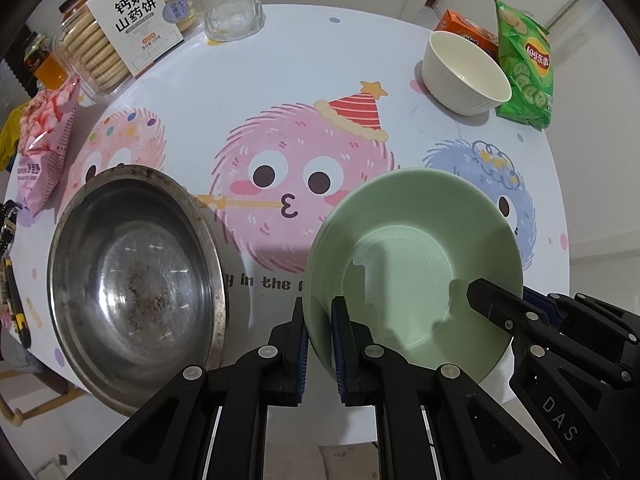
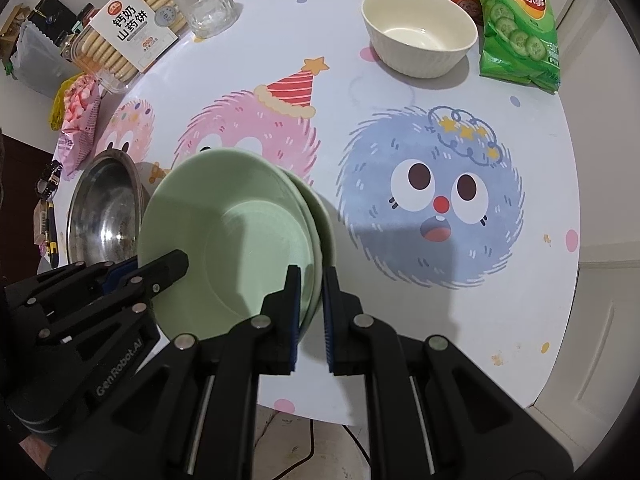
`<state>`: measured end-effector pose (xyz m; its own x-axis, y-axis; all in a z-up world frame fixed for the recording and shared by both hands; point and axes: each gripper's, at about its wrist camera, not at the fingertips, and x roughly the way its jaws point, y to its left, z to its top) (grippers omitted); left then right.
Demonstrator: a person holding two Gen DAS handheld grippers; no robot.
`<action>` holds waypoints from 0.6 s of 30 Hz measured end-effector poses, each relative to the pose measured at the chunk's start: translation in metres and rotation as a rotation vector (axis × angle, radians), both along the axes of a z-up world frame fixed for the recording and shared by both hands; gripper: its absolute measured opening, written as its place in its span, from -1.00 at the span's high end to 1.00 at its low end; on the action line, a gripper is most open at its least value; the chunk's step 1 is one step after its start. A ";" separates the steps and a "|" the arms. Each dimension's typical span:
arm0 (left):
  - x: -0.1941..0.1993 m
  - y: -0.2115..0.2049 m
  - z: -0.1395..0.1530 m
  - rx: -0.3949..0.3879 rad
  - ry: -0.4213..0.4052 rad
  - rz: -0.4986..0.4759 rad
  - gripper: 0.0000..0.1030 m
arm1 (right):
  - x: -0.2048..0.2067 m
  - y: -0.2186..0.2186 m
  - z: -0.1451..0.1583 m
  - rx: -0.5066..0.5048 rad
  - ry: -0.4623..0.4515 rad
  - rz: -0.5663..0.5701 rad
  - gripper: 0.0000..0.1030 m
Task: Organize plates and bowls
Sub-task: 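Carry the second green bowl with both grippers and lower it into the first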
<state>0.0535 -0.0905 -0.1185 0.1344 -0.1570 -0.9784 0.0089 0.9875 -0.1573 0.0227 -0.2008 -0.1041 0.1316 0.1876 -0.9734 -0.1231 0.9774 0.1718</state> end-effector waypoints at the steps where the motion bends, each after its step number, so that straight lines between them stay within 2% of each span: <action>1: 0.000 0.000 0.000 -0.001 0.000 0.000 0.80 | 0.000 0.000 -0.001 -0.002 0.001 0.001 0.77; 9: 0.002 0.000 -0.003 0.001 0.004 -0.009 0.79 | 0.001 0.002 -0.003 -0.013 0.005 0.004 0.75; 13: 0.001 0.001 -0.003 -0.015 0.002 -0.008 0.73 | 0.001 0.000 -0.003 -0.003 0.003 -0.006 0.64; 18: 0.001 0.001 -0.001 -0.010 -0.003 -0.016 0.70 | 0.000 -0.002 -0.003 0.004 0.001 -0.006 0.64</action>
<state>0.0548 -0.0896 -0.1198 0.1346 -0.1691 -0.9764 0.0248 0.9856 -0.1673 0.0226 -0.2025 -0.1067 0.1322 0.1906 -0.9727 -0.1169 0.9775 0.1756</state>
